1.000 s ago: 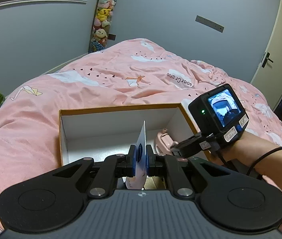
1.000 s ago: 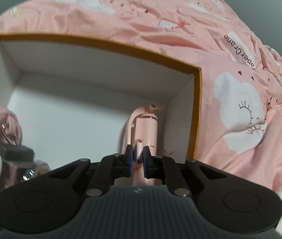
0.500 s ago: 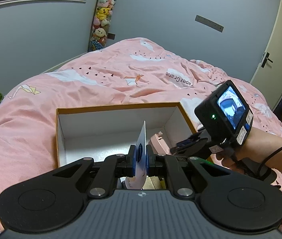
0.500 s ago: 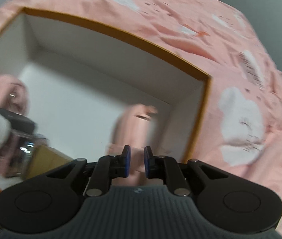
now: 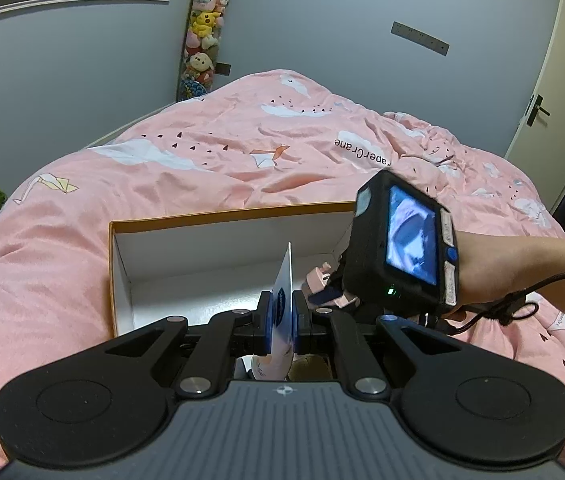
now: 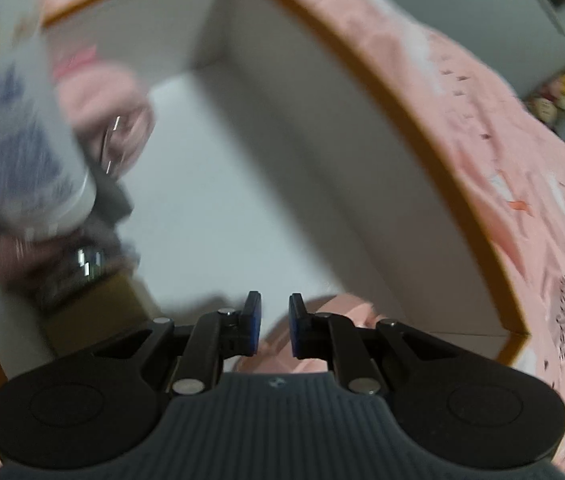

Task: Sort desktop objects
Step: 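Withdraw the right tool from the dryer while left tool holds the tube above the box, then lower the white printed tube into the box corner and open the left tool, then move both tools out of the box down toward the plush keychains beside it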

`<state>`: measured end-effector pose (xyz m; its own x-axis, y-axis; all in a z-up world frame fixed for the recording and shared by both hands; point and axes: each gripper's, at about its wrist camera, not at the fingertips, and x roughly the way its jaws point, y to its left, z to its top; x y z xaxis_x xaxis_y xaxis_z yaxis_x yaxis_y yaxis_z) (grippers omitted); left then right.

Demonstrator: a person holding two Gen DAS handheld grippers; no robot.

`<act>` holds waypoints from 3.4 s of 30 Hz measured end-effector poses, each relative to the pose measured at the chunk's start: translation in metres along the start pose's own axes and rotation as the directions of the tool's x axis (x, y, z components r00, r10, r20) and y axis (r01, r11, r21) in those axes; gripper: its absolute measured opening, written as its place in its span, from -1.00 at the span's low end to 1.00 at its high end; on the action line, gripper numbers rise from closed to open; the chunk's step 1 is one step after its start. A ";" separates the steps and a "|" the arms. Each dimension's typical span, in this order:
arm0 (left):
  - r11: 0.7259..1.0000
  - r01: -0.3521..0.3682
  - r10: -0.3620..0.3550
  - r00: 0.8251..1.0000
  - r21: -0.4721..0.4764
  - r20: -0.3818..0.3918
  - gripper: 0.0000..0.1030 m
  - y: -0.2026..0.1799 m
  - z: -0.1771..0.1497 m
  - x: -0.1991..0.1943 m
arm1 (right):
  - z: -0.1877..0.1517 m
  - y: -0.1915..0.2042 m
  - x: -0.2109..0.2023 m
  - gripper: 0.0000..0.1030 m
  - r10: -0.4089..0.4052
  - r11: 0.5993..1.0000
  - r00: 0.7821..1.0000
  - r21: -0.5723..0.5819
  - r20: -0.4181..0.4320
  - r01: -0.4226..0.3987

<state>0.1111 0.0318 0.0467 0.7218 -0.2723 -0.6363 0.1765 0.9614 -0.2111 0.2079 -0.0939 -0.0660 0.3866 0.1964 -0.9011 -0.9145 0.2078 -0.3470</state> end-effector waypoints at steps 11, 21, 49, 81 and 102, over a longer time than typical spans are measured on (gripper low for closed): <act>1.000 0.022 -0.022 1.000 0.006 -0.009 -0.82 -0.003 0.001 0.007 | -0.005 -0.019 0.013 -0.83 -0.031 0.999 0.996 -0.042 -0.083 0.027; 0.991 0.123 -0.123 0.992 -0.051 -0.008 -0.82 -0.012 0.006 0.014 | -0.016 -0.036 -0.037 -0.80 -0.053 0.982 0.992 0.186 0.111 0.031; 0.974 0.008 -0.060 0.973 -0.225 -0.224 -0.82 -0.073 -0.021 0.117 | -0.173 0.000 -0.089 -0.53 -0.447 0.470 0.876 0.881 0.180 0.059; 0.941 -0.063 -0.068 0.928 -0.333 -0.367 -0.65 -0.087 -0.026 0.142 | -0.184 0.002 -0.083 -0.53 -0.420 0.459 0.882 0.888 0.215 0.002; 0.993 -0.115 0.116 0.991 0.019 -0.071 0.01 -0.088 -0.014 0.038 | -0.157 0.028 -0.117 -0.09 -0.430 0.540 0.889 0.834 0.160 0.111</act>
<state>0.1135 -0.0640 0.0313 0.6882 -0.1610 -0.7075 0.1051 0.9869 -0.1223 0.1187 -0.2615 -0.0110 0.7557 0.2382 -0.6101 -0.3513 0.9336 -0.0707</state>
